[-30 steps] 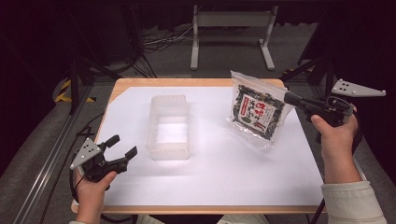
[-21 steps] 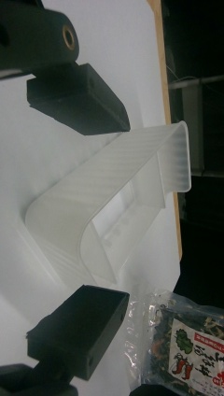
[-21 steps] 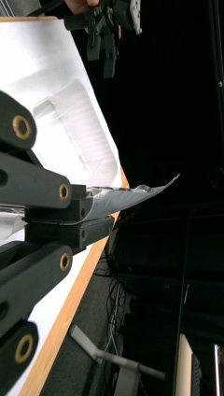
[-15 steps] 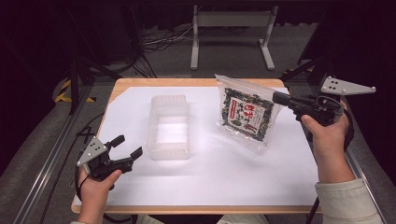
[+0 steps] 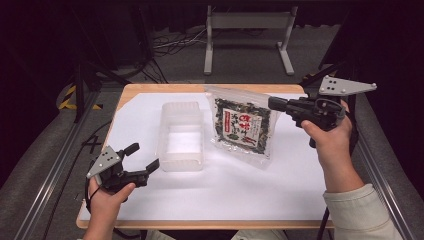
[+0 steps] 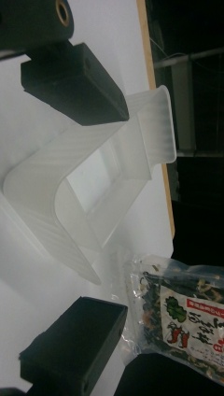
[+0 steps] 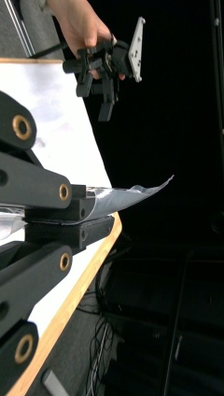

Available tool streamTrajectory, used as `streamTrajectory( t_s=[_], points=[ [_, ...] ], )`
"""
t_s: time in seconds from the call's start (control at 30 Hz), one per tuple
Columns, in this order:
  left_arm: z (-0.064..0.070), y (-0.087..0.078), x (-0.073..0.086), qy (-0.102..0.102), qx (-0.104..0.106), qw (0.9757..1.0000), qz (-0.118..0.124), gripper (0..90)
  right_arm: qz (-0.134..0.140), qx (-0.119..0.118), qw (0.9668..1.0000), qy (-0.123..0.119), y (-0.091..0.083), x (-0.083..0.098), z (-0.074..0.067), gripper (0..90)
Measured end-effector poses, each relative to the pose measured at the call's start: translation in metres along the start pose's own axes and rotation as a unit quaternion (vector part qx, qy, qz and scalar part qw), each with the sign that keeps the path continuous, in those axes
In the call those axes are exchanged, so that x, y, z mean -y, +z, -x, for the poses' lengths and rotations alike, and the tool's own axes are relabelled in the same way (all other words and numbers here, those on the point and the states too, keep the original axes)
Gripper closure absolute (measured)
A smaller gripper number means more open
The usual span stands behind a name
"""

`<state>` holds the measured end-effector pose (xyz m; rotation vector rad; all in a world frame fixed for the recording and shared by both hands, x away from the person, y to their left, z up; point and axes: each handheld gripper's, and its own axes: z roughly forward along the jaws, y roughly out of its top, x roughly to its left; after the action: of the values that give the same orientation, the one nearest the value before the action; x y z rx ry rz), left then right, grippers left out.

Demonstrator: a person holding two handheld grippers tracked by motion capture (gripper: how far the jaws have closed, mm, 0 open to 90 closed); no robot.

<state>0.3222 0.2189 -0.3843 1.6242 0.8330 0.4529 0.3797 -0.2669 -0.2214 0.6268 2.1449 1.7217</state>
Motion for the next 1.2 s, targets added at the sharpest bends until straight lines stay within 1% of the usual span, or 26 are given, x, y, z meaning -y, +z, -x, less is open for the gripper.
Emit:
streamTrajectory(
  t_s=[0.1, 0.13, 0.23, 0.3, 0.33, 0.4, 0.47, 0.5, 0.6, 0.67, 0.73, 0.8, 0.9, 1.0, 1.07, 1.2],
  points=[
    [0.002, 0.001, -0.003, -0.003, 0.008, 1.0000, 0.003, 6.2, -0.003, -0.011, 0.9999, -0.003, 0.005, -0.004, -0.006, 90.0],
    [0.003, 0.002, -0.004, -0.006, 0.010, 0.9999, 0.003, 5.6, -0.002, -0.015, 0.9999, -0.004, 0.007, -0.005, -0.008, 90.0],
    [0.006, 0.004, -0.006, -0.003, 0.017, 0.9998, 0.004, 4.5, -0.002, -0.027, 0.9996, -0.004, 0.010, -0.008, -0.014, 90.0],
    [0.009, 0.004, -0.008, 0.006, 0.035, 0.9994, 0.004, 4.3, -0.007, -0.030, 0.9995, -0.009, 0.011, -0.008, -0.018, 90.0],
    [0.011, 0.004, -0.009, 0.010, 0.046, 0.9989, 0.009, 4.6, -0.009, -0.033, 0.9994, -0.009, 0.012, -0.008, -0.019, 90.0],
    [0.014, 0.005, -0.013, 0.012, 0.057, 0.9981, 0.017, 5.0, -0.013, -0.037, 0.9992, -0.007, 0.012, -0.008, -0.023, 90.0],
    [0.018, 0.006, -0.016, 0.016, 0.064, 0.9976, 0.020, 5.0, -0.018, -0.042, 0.9989, -0.014, 0.011, -0.009, -0.028, 90.0],
    [0.020, 0.006, -0.019, 0.021, 0.065, 0.9974, 0.022, 5.0, -0.018, -0.042, 0.9989, -0.014, 0.011, -0.009, -0.028, 90.0],
    [0.027, 0.010, -0.026, 0.030, 0.072, 0.9966, 0.028, 5.6, -0.023, -0.040, 0.9988, -0.017, 0.008, -0.010, -0.034, 90.0],
    [0.032, 0.013, -0.031, 0.038, 0.080, 0.9955, 0.036, 6.2, -0.023, -0.042, 0.9987, -0.018, 0.005, -0.010, -0.036, 90.0],
    [0.037, 0.017, -0.036, 0.040, 0.095, 0.9939, 0.041, 7.3, -0.020, -0.047, 0.9985, -0.017, 0.002, -0.010, -0.038, 90.0],
    [0.041, 0.021, -0.039, 0.040, 0.104, 0.9928, 0.044, 7.9, -0.019, -0.052, 0.9983, -0.018, 0.000, -0.009, -0.040, 90.0],
    [0.045, 0.029, -0.043, 0.042, 0.120, 0.9912, 0.037, 9.6, -0.019, -0.058, 0.9980, -0.020, -0.002, -0.009, -0.043, 90.0],
    [0.049, 0.037, -0.046, 0.043, 0.134, 0.9894, 0.036, 10.3, -0.020, -0.060, 0.9977, -0.024, -0.004, -0.009, -0.046, 90.0],
    [0.053, 0.043, -0.048, 0.042, 0.147, 0.9874, 0.039, 10.4, -0.021, -0.061, 0.9976, -0.025, -0.006, -0.009, -0.046, 90.0],
    [0.061, 0.055, -0.054, 0.052, 0.161, 0.9849, 0.037, 10.4, -0.018, -0.066, 0.9974, -0.023, -0.008, -0.007, -0.047, 90.0]
  ],
)
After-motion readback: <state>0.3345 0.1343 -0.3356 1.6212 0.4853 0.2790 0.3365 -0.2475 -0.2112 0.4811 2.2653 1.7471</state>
